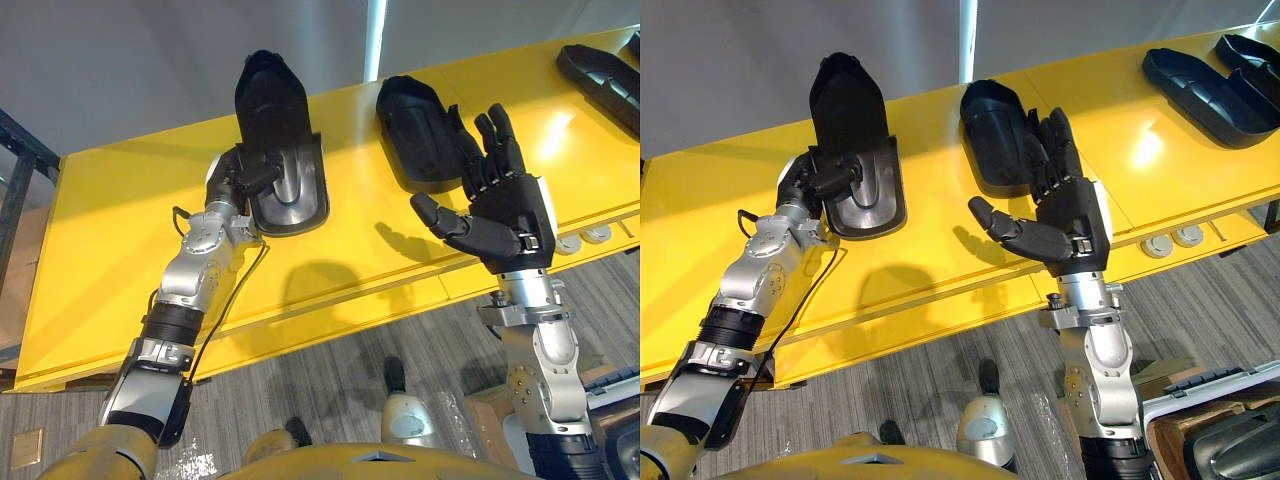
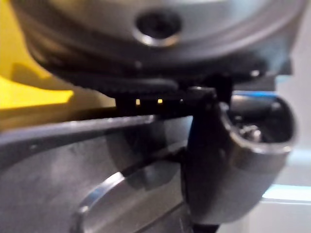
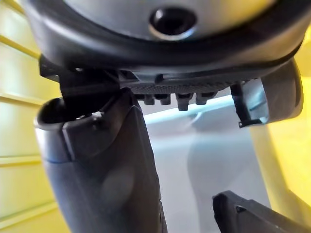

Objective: Walk over and take three plastic housings, then place them on the shelf

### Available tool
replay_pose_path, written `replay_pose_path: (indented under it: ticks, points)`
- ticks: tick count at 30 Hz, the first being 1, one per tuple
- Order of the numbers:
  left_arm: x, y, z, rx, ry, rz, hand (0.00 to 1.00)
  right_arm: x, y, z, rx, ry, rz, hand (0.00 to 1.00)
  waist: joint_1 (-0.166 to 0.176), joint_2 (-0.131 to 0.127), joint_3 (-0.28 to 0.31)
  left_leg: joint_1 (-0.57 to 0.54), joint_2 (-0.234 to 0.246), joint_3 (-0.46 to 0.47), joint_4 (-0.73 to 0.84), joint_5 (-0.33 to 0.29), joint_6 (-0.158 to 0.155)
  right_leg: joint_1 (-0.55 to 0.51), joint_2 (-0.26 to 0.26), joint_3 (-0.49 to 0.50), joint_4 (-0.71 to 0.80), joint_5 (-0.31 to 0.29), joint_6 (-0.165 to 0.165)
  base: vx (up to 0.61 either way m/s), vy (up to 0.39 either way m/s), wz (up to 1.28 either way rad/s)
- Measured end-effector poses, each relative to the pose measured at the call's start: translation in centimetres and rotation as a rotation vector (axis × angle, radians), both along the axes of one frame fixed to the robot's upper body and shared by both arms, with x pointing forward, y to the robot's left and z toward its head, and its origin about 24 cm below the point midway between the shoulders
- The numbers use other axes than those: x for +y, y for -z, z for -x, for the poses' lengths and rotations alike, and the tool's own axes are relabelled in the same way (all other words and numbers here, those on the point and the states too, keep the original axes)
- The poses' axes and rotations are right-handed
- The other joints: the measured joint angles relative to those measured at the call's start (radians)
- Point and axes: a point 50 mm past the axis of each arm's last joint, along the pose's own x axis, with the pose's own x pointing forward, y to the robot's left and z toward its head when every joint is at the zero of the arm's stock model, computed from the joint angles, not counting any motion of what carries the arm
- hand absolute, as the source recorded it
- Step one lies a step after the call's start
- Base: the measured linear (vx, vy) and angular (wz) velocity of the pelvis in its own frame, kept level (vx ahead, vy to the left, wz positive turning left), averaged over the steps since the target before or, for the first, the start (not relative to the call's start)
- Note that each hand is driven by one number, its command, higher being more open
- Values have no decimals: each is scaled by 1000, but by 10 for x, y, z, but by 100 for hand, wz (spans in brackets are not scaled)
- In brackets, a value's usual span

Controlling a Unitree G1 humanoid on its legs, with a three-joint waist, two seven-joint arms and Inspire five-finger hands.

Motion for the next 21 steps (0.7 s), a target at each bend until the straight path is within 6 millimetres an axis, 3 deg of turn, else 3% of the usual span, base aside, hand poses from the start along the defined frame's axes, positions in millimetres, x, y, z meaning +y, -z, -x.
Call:
replay_pose_path:
  ticks: [6,13,21]
  points:
    - [-7,4,0,22,13,5,100,16,-4,-5,-14,-59,-10,100,3,-11,10,1,1,-14,4,0,1,16,-2,-14,0,1,0,-51,-14,6]
    - [-14,13,0,47,42,12,100,17,-4,-7,-12,-46,-22,100,18,-15,12,2,1,-15,11,0,1,22,-3,-16,0,1,0,-51,-13,1]
    - [-18,19,0,65,35,-46,100,20,9,-10,45,-42,-53,100,20,-26,15,21,4,-14,11,0,1,42,-1,-15,0,1,2,-57,-15,-1]
